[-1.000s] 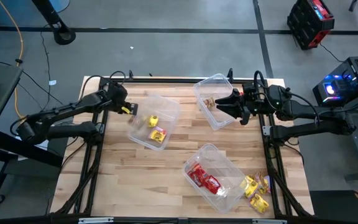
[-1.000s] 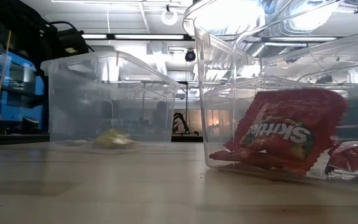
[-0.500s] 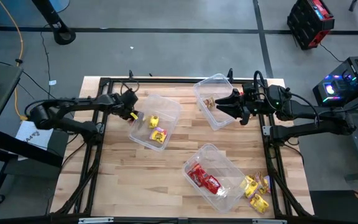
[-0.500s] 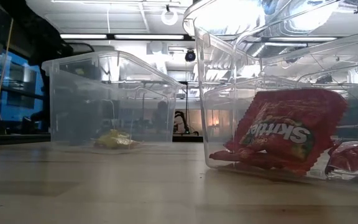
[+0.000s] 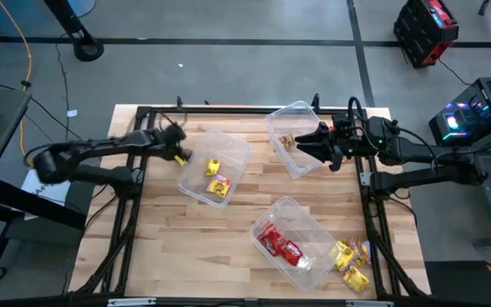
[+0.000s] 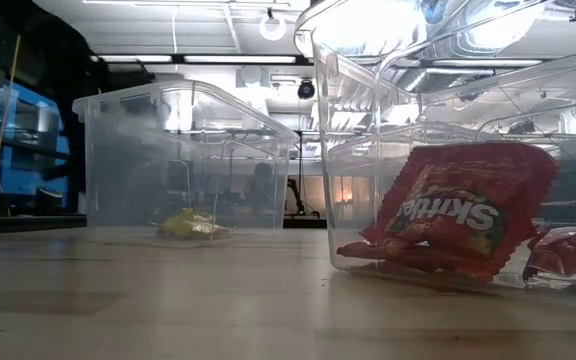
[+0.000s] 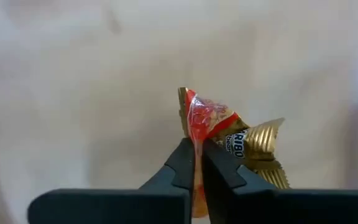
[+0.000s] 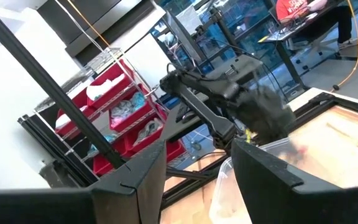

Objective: Sort candy
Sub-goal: Put the brown candy into the top right transparent bin, then adjust the transparent bins

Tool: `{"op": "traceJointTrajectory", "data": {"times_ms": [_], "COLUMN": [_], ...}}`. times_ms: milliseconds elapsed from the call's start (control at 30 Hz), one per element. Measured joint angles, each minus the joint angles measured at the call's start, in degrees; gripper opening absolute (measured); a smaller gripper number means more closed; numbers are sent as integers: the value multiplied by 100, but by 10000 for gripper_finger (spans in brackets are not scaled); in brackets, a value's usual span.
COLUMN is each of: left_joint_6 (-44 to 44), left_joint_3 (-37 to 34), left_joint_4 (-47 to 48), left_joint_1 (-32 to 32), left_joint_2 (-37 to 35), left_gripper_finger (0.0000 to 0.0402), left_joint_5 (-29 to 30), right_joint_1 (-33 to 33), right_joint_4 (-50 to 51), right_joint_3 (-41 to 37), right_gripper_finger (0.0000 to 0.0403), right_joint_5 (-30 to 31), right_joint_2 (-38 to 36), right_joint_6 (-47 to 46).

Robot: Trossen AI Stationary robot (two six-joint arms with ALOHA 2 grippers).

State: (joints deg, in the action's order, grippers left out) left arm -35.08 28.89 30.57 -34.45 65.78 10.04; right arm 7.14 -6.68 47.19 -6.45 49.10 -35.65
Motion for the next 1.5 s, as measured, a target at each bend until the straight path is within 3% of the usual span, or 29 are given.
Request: {"op": "traceJointTrajectory", "data": {"times_ms": [167,267,400,500,600,733,1000,1267,1500], "left_joint_6": [-26,145,373,374,253,263,1039,1970,1985], "left_joint_3": [40,103,117,127,294,1042,3803,7006,8285], "left_joint_4": [-126,-854,-2856,-4554,-5480,-5465,-5262,-2819,-1665], "left_joint_1": [-149,-141,92,349,701,1283,1869,1825,1785], "left_joint_2": [-1241,-1819,-2186,-2003,-1472,-287,2645,4915,5732], "left_gripper_finger": [3,2,1,1,1,0,0,23,110], "left_joint_5": [73,22,-159,-155,-159,-284,-965,-1000,-1041], "right_joint_1": [2,2,2,2,-1,2,248,423,421], "right_joint_4": [-69,-325,-878,-1029,-824,-409,-169,-215,-215], "right_joint_3": [1,-1,-1,-1,-1,-1,-1,-1,-1], "right_gripper_finger": [177,177,177,177,177,177,177,177,177], "right_joint_5": [-1,0,1,4,195,637,1047,1046,964], "right_joint_2": [0,0,-1,-4,-4,-2,-2,-2,-27], "right_joint_6": [-33,-33,79,167,220,169,-31,-13,53]}}
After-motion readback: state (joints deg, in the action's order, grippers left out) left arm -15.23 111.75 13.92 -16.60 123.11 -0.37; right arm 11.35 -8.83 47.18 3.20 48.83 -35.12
